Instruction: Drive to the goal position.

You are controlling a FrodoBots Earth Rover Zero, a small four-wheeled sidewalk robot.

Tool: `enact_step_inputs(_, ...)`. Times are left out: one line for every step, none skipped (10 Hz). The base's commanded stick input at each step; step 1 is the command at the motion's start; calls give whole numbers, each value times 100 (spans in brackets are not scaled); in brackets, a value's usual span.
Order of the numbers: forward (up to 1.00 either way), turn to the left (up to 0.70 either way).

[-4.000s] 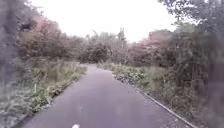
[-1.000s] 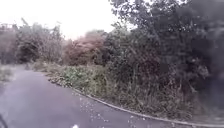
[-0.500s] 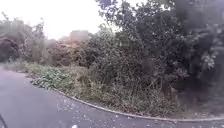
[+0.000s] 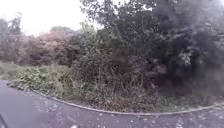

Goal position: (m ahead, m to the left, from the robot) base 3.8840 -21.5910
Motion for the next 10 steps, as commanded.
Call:
enact_step_inputs(0, -85)
enact_step_inputs(0, -85)
enact_step_inputs(0, -85)
enact_step_inputs(0, -85)
enact_step_inputs(0, -85)
enact_step_inputs(0, -85)
enact_step_inputs(0, -85)
enact_step_inputs(0, -85)
enact_step_inputs(0, -85)
enact_step_inputs(0, -85)
